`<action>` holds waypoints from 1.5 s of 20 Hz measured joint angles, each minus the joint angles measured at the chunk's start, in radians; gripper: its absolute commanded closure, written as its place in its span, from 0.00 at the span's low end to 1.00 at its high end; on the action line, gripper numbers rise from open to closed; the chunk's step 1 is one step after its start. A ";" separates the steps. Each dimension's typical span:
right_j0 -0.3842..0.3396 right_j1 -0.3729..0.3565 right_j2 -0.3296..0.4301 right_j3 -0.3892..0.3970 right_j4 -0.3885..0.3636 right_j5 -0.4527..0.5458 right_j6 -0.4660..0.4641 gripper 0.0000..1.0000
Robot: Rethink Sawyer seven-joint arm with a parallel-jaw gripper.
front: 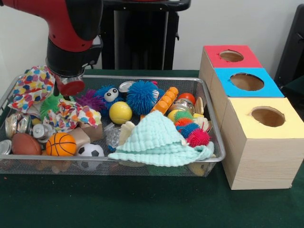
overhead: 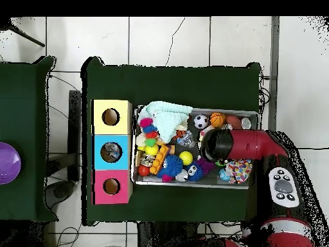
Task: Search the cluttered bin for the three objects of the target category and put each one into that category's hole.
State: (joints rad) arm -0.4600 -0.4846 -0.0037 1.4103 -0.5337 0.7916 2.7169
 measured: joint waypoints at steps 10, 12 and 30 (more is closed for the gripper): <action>-0.083 -0.077 0.082 0.050 0.168 0.119 0.000 0.00; -0.093 -0.090 0.094 0.050 0.195 0.178 0.000 0.00; -0.126 -0.103 0.214 0.051 0.231 0.006 0.000 0.00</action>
State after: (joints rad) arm -0.5856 -0.5878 0.2098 1.4616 -0.3031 0.7978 2.7169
